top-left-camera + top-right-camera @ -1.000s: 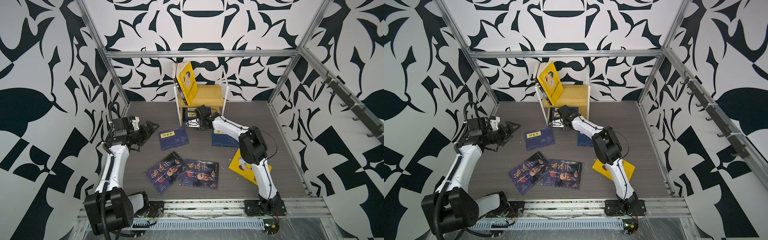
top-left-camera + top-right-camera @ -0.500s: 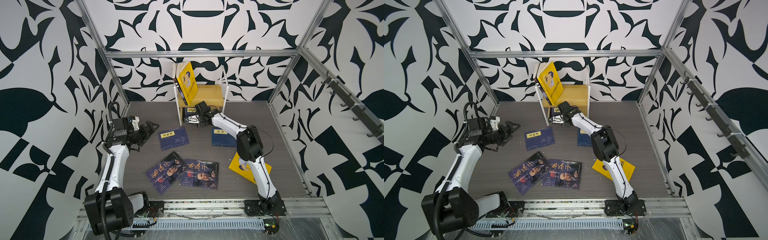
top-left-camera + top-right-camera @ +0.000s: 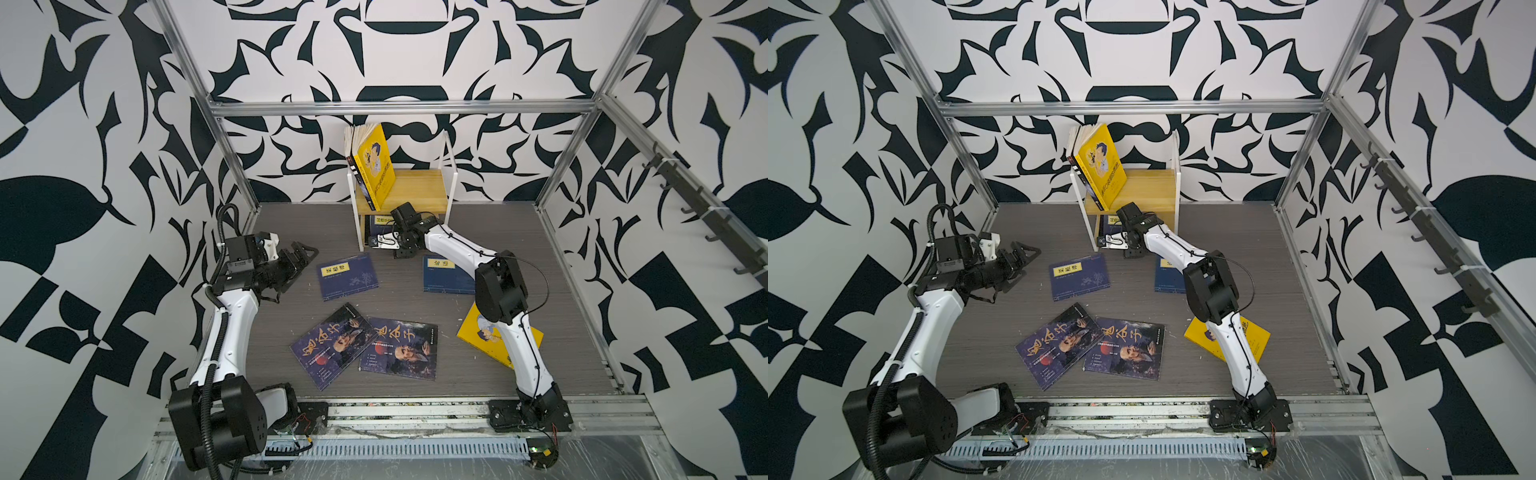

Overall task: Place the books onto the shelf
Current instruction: 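Open the right gripper and release the book on the lower tier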

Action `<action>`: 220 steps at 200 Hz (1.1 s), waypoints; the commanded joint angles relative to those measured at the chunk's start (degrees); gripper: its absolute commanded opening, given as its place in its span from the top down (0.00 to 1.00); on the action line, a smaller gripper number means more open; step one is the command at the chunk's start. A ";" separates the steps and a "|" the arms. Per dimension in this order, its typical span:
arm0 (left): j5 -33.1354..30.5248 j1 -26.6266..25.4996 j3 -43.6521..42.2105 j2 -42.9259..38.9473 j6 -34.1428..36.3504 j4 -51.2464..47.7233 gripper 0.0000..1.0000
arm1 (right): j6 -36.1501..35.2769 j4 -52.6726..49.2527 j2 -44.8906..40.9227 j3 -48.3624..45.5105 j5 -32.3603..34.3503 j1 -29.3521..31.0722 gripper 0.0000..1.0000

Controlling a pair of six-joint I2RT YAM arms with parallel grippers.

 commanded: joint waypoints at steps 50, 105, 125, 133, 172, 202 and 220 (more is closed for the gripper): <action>0.86 0.12 0.87 -0.31 -0.43 0.02 0.01 | 0.63 2.53 -2.49 3.02 -1.96 -1.72 0.45; 0.95 0.73 0.68 0.03 -1.06 0.55 0.01 | 0.90 4.91 -1.22 4.22 -2.19 -2.34 0.52; 0.98 0.88 0.46 -0.02 -1.15 0.81 0.01 | 1.12 5.28 -0.95 4.44 -2.04 -2.62 0.53; 0.94 0.92 0.41 -0.09 -1.15 0.84 0.01 | 1.26 5.46 -0.95 4.41 -2.19 -2.67 0.53; 1.04 1.10 0.20 -0.27 -1.33 1.00 0.00 | 3.40 6.11 -1.15 4.50 -3.08 -2.58 0.54; 1.12 1.25 0.10 -0.41 -1.35 1.17 0.01 | 4.83 5.99 -1.47 4.42 -3.88 -2.27 0.50; 1.12 1.29 0.01 -0.40 -1.33 1.32 0.01 | 6.03 5.83 -1.56 4.88 -4.70 -2.04 0.48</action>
